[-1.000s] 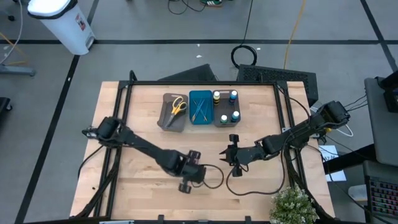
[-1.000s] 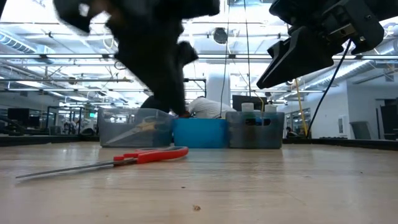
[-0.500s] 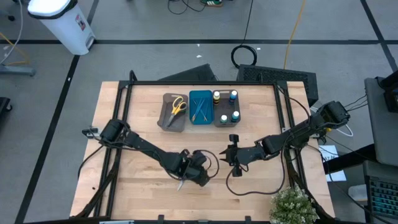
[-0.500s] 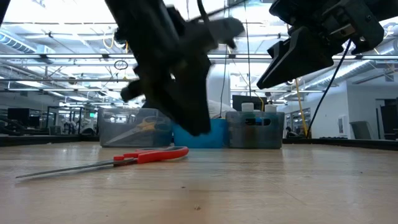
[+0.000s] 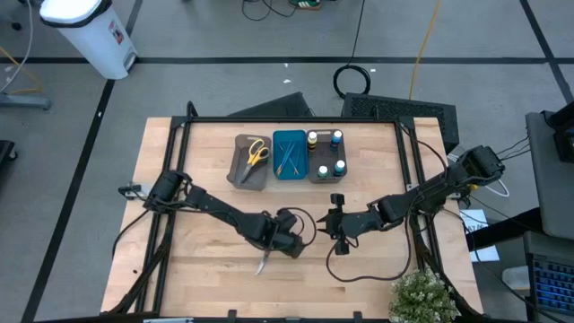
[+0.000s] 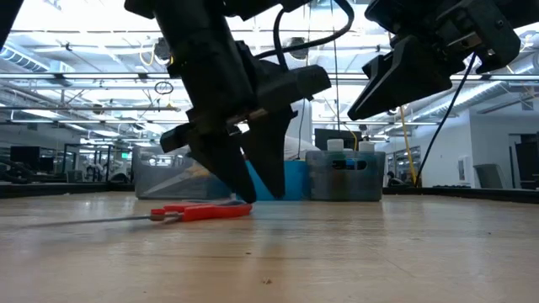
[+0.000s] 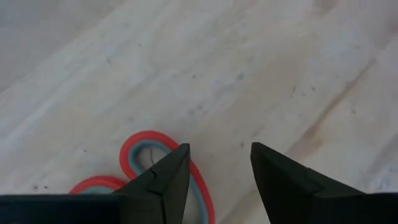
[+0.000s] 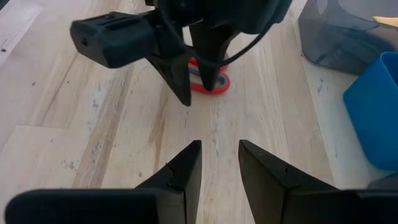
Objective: Pick & Place Paint Supplies
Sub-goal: Put the red scissors into the left gray bin
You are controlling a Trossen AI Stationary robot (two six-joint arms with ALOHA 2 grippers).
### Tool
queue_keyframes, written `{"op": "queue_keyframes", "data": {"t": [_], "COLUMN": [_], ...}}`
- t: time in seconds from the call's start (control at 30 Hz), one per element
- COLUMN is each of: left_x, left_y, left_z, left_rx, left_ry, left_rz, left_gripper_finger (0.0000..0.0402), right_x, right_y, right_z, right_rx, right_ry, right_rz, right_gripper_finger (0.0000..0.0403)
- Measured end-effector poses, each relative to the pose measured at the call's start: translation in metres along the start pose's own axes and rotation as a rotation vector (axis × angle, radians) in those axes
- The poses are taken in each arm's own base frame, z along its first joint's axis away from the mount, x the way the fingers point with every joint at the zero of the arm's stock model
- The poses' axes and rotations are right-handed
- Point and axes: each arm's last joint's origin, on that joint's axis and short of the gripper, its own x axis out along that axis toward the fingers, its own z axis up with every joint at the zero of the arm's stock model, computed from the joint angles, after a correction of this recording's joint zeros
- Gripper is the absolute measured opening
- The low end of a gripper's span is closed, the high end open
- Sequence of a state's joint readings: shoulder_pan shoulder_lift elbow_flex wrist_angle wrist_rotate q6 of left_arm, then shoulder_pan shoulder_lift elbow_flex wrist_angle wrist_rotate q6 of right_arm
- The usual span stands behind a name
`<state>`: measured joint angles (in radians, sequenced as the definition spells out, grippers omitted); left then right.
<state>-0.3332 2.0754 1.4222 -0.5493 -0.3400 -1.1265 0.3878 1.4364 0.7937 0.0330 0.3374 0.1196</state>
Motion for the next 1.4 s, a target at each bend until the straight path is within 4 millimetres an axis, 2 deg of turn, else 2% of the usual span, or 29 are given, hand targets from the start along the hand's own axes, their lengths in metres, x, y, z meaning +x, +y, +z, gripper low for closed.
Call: {"op": "queue_keyframes", "data": {"t": [0.33, 0.63, 0.87, 1.1, 1.4], "left_x": [-0.001, -0.009, -0.017, -0.02, -0.004], "left_y": [0.002, -0.006, -0.003, -0.006, 0.009], "left_z": [0.009, 0.016, 0.018, 0.01, -0.006], "left_rx": [0.002, 0.197, 0.275, 0.458, 0.454], "left_ry": [0.172, 0.217, 0.245, 0.243, 0.26], "left_rz": [-0.09, -0.156, -0.082, -0.096, -0.056], "left_gripper_finger": [0.0153, 0.0132, 0.0131, 0.0131, 0.0131], "right_x": [0.0, 0.0, 0.0, 0.0, 0.0], "right_y": [0.0, 0.0, 0.0, 0.0, 0.0], "right_z": [0.0, 0.0, 0.0, 0.0, 0.0], "right_rx": [0.0, 0.0, 0.0, 0.0, 0.0], "right_ry": [0.0, 0.0, 0.0, 0.001, 0.001], "right_rz": [0.0, 0.0, 0.0, 0.002, 0.003], "right_gripper_finger": [0.01, 0.01, 0.01, 0.01, 0.01]}}
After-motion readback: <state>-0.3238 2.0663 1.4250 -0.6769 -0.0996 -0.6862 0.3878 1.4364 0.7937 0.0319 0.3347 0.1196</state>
